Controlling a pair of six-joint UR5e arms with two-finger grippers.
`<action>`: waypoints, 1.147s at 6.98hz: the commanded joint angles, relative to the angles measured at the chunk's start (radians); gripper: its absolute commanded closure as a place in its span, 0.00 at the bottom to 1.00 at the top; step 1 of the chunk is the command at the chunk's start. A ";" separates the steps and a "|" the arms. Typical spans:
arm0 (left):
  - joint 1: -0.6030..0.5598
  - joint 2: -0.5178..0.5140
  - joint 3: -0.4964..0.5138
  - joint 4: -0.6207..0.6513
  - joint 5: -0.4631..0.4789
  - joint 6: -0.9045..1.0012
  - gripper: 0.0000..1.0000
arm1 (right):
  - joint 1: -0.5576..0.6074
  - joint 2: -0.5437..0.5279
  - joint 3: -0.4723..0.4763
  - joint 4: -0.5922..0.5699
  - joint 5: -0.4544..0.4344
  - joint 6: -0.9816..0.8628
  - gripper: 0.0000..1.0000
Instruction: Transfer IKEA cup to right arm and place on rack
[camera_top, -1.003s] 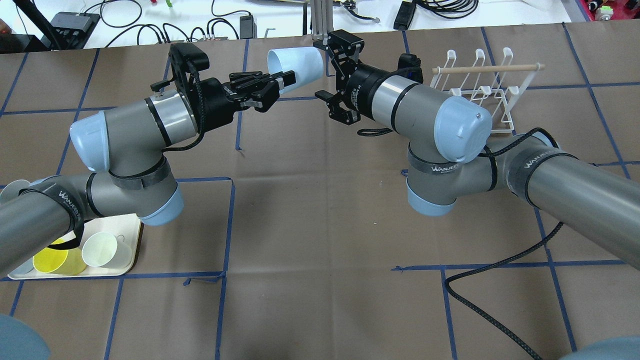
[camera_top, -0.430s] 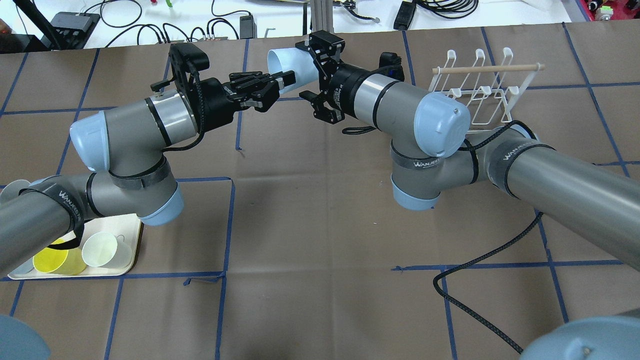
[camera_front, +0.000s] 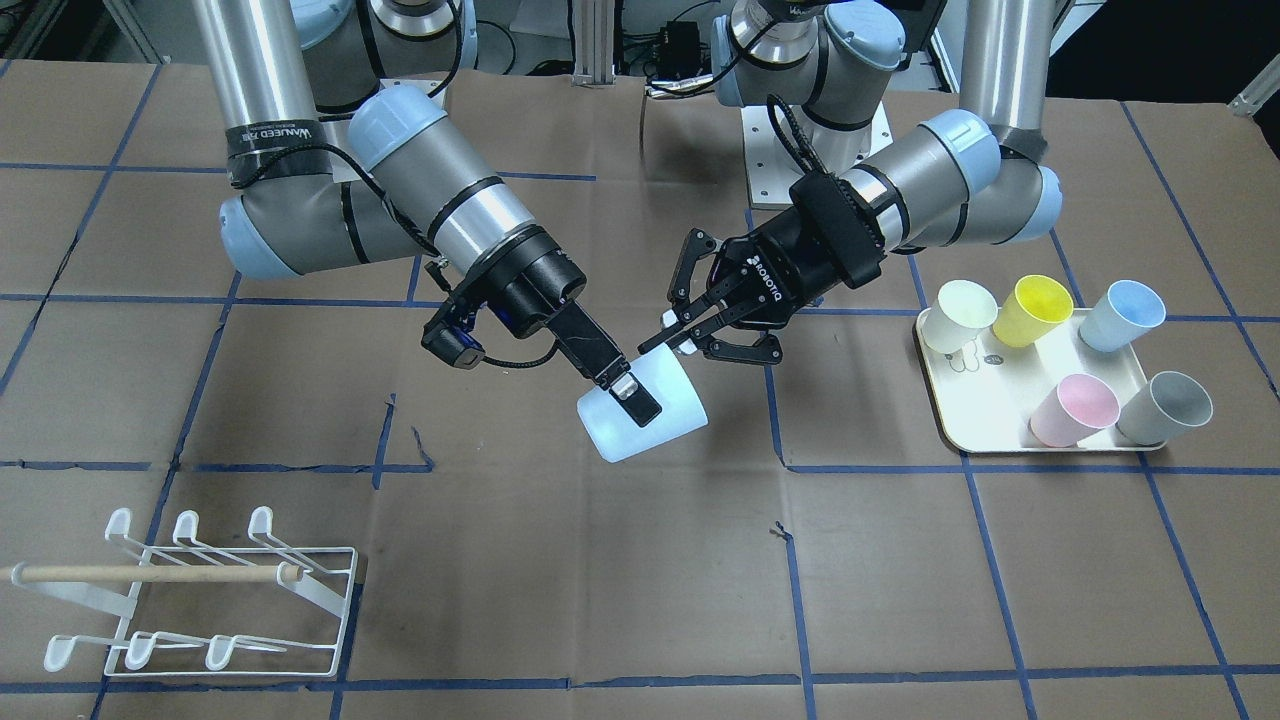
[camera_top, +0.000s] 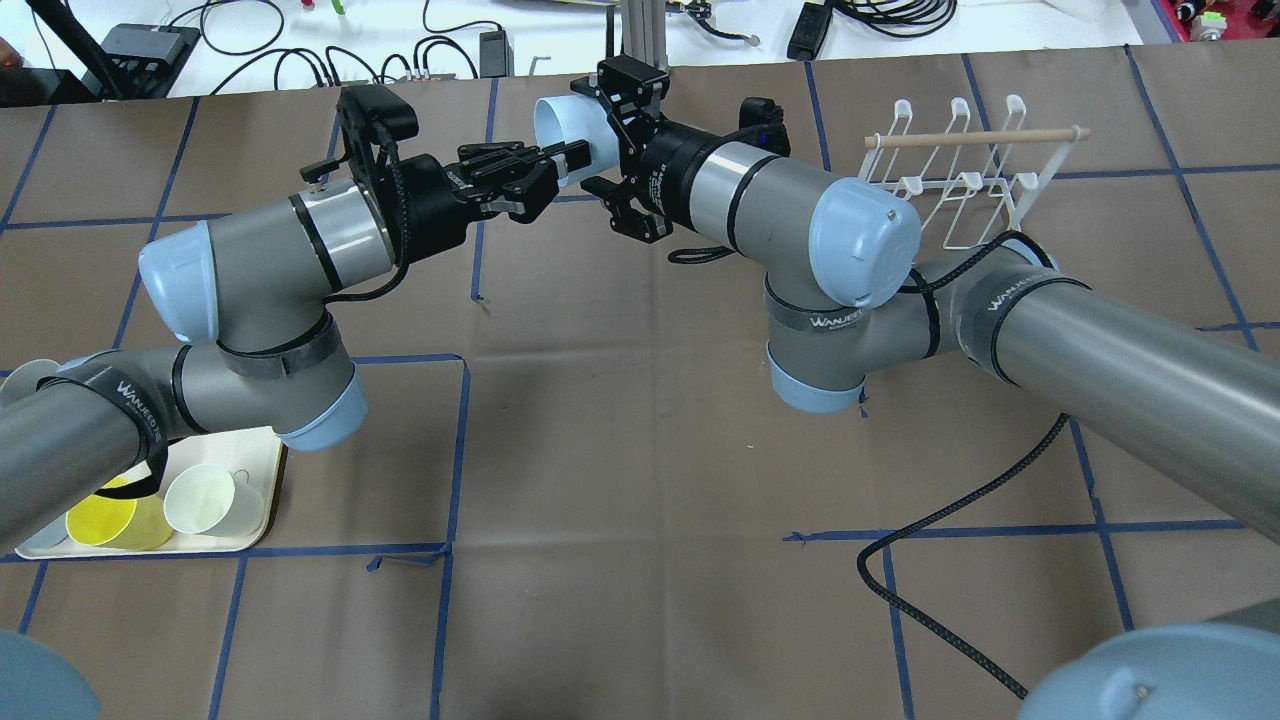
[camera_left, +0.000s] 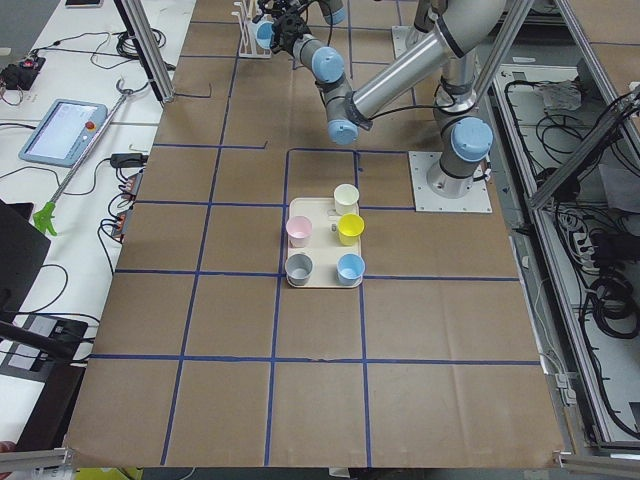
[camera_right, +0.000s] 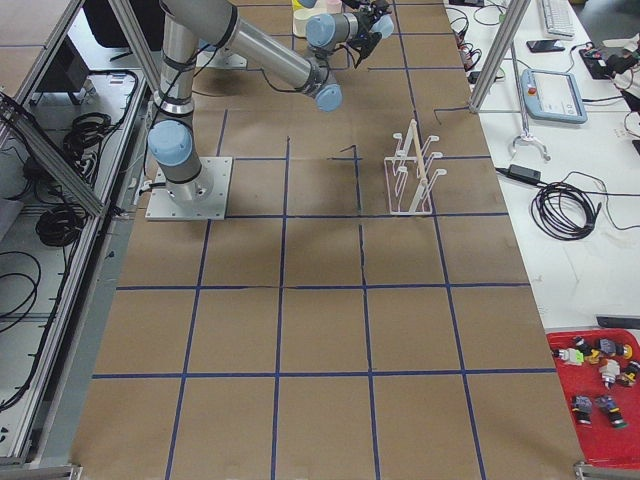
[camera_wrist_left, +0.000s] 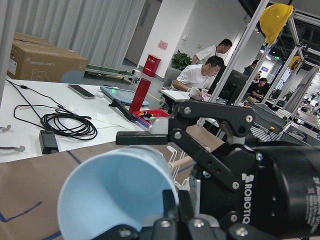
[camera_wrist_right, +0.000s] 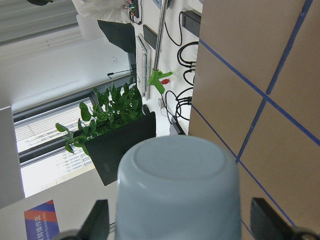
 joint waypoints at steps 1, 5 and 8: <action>0.000 0.000 0.000 -0.001 0.000 0.000 1.00 | 0.000 0.002 -0.007 0.001 0.002 0.001 0.00; 0.000 -0.001 0.000 0.000 0.003 0.000 1.00 | 0.000 0.003 -0.007 -0.001 -0.017 -0.002 0.29; 0.000 0.003 0.003 -0.001 0.003 -0.012 0.93 | -0.001 0.002 -0.010 0.001 -0.015 -0.002 0.35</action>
